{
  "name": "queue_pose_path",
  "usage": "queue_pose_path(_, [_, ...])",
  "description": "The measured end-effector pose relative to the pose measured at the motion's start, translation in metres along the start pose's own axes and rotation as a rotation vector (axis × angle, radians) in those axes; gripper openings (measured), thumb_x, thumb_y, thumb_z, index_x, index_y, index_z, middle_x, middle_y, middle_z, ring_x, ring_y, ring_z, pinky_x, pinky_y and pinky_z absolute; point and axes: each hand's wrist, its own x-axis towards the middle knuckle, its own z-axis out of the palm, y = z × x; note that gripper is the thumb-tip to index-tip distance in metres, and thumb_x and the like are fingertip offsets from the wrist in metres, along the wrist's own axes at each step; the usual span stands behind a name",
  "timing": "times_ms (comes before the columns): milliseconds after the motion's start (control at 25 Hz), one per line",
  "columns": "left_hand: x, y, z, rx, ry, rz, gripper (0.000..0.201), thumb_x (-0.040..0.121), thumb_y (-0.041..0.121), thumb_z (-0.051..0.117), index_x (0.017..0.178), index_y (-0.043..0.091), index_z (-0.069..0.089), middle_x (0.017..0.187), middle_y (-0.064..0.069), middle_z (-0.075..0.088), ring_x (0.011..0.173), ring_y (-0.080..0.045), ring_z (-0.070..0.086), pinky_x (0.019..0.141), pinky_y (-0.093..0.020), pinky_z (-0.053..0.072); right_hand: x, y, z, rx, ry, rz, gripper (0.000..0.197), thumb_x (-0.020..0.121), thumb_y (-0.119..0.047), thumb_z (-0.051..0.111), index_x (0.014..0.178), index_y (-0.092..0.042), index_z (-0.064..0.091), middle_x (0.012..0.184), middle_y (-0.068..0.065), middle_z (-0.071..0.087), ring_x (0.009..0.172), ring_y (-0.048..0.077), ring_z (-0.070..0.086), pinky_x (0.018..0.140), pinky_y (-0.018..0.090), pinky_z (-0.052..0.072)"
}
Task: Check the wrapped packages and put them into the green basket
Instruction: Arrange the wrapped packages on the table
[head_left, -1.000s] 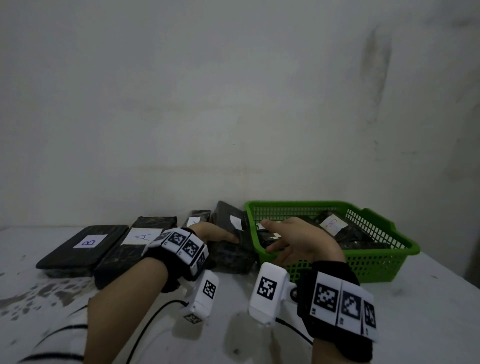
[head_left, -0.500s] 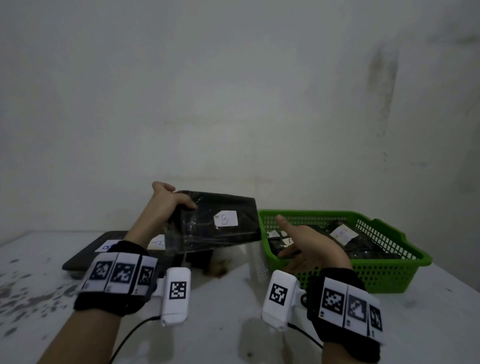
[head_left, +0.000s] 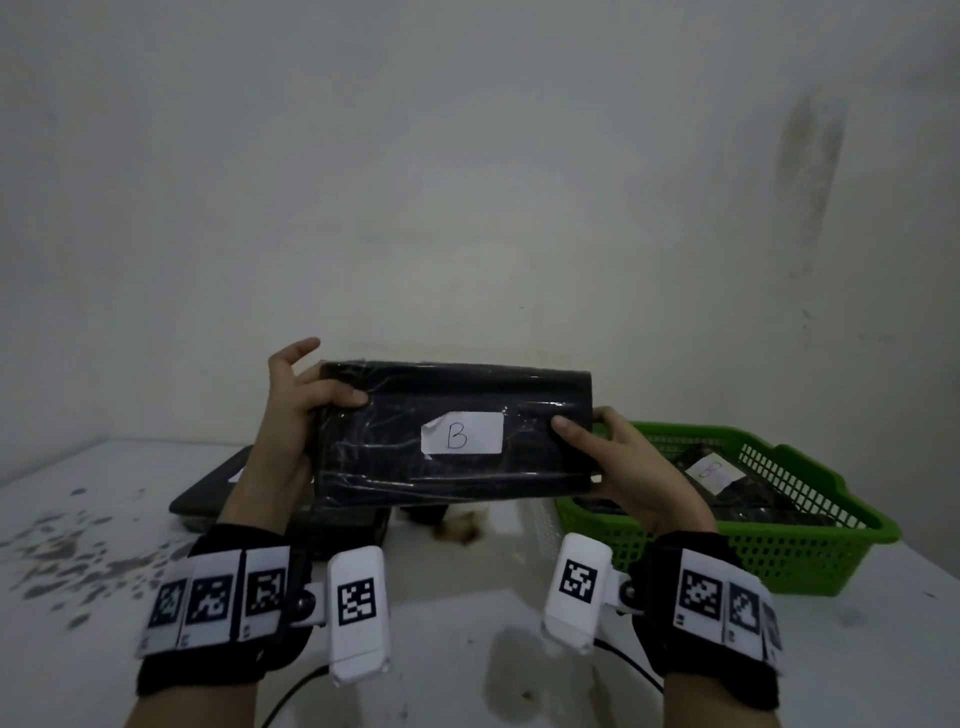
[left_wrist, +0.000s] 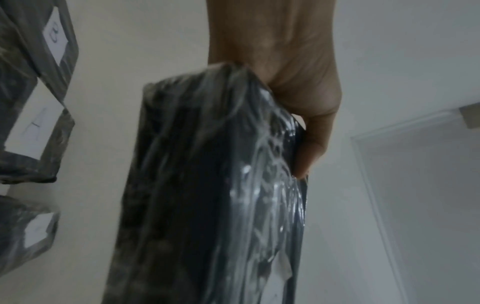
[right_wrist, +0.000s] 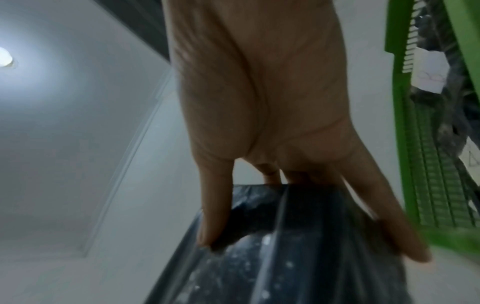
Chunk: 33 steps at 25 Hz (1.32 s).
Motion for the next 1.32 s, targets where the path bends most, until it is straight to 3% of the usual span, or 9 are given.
queue_pose_path(120, [0.004, -0.002, 0.005, 0.119, 0.025, 0.006, 0.068, 0.064, 0.022, 0.077, 0.117, 0.017, 0.035, 0.097, -0.003, 0.061, 0.076, -0.016, 0.064, 0.075, -0.038, 0.054, 0.004, -0.004, 0.003, 0.226, 0.039, -0.016, 0.051, 0.082, -0.029, 0.063, 0.121, -0.002, 0.045, 0.108, 0.014, 0.064, 0.088, 0.021, 0.064, 0.066, 0.038, 0.054])
queue_pose_path(240, [0.006, -0.007, 0.006, 0.282, 0.017, -0.065, 0.056, 0.078, 0.038, 0.066, 0.115, 0.020, 0.028, 0.100, -0.008, 0.063, 0.086, -0.023, 0.064, 0.090, -0.049, 0.050, 0.006, -0.007, 0.008, 0.303, 0.116, -0.069, 0.042, 0.090, -0.024, 0.057, 0.121, -0.001, 0.041, 0.098, 0.010, 0.064, 0.082, 0.020, 0.062, 0.075, 0.042, 0.053])
queue_pose_path(400, [0.001, -0.006, -0.006, 0.326, -0.170, -0.123, 0.053, 0.085, 0.007, 0.060, 0.125, 0.026, 0.031, 0.117, -0.007, 0.057, 0.094, -0.020, 0.062, 0.080, -0.043, 0.052, 0.007, -0.004, 0.011, 0.331, 0.179, -0.143, 0.034, 0.091, -0.024, 0.055, 0.116, -0.007, 0.041, 0.093, 0.005, 0.062, 0.086, 0.019, 0.061, 0.098, 0.048, 0.046])
queue_pose_path(600, [0.006, -0.003, -0.008, 0.273, -0.143, -0.009, 0.050, 0.084, -0.013, 0.050, 0.122, 0.016, 0.033, 0.125, 0.001, 0.049, 0.094, -0.009, 0.057, 0.060, -0.027, 0.057, 0.003, -0.008, 0.010, 0.290, 0.119, -0.218, 0.029, 0.094, -0.020, 0.051, 0.117, -0.009, 0.038, 0.096, 0.003, 0.063, 0.087, 0.015, 0.061, 0.090, 0.048, 0.050])
queue_pose_path(800, [0.011, -0.009, -0.006, 0.330, -0.113, 0.065, 0.050, 0.091, -0.008, 0.043, 0.136, 0.010, 0.030, 0.121, -0.004, 0.049, 0.117, -0.024, 0.049, 0.100, -0.043, 0.042, 0.003, -0.011, 0.010, 0.284, 0.094, -0.274, 0.028, 0.091, -0.014, 0.055, 0.114, -0.011, 0.040, 0.100, 0.004, 0.064, 0.086, 0.014, 0.064, 0.080, 0.044, 0.055])
queue_pose_path(920, [0.013, -0.013, -0.002, 0.376, -0.077, 0.096, 0.044, 0.094, -0.001, 0.043, 0.134, 0.014, 0.035, 0.125, -0.006, 0.051, 0.121, -0.025, 0.048, 0.106, -0.048, 0.037, 0.001, -0.013, 0.006, 0.309, 0.073, -0.341, 0.038, 0.085, -0.004, 0.060, 0.118, -0.015, 0.046, 0.111, 0.012, 0.064, 0.095, 0.023, 0.065, 0.088, 0.045, 0.053])
queue_pose_path(1120, [0.013, -0.020, -0.002, 0.416, -0.045, 0.013, 0.029, 0.095, 0.012, 0.046, 0.124, 0.013, 0.044, 0.121, -0.009, 0.054, 0.118, -0.029, 0.051, 0.104, -0.048, 0.039, -0.006, -0.017, 0.000, 0.302, 0.021, -0.546, 0.058, 0.070, 0.012, 0.063, 0.112, -0.027, 0.051, 0.113, 0.007, 0.063, 0.098, 0.020, 0.064, 0.076, 0.030, 0.055])
queue_pose_path(1240, [0.009, -0.016, 0.000, 0.479, -0.127, -0.066, 0.059, 0.082, 0.047, 0.059, 0.129, 0.015, 0.045, 0.125, -0.004, 0.054, 0.118, -0.026, 0.053, 0.090, -0.038, 0.048, -0.013, -0.027, 0.006, 0.204, 0.078, -0.730, 0.065, 0.067, 0.017, 0.067, 0.104, -0.030, 0.043, 0.119, 0.000, 0.058, 0.106, 0.014, 0.057, 0.080, 0.027, 0.052])
queue_pose_path(1320, [0.001, -0.006, 0.006, 0.312, -0.190, -0.148, 0.100, 0.048, 0.079, 0.062, 0.125, 0.019, 0.046, 0.121, -0.002, 0.056, 0.107, -0.029, 0.061, 0.073, -0.034, 0.055, -0.022, -0.038, 0.014, 0.102, 0.038, -0.839, 0.065, 0.064, 0.018, 0.069, 0.098, -0.030, 0.041, 0.117, -0.007, 0.057, 0.108, 0.004, 0.055, 0.079, 0.024, 0.052])
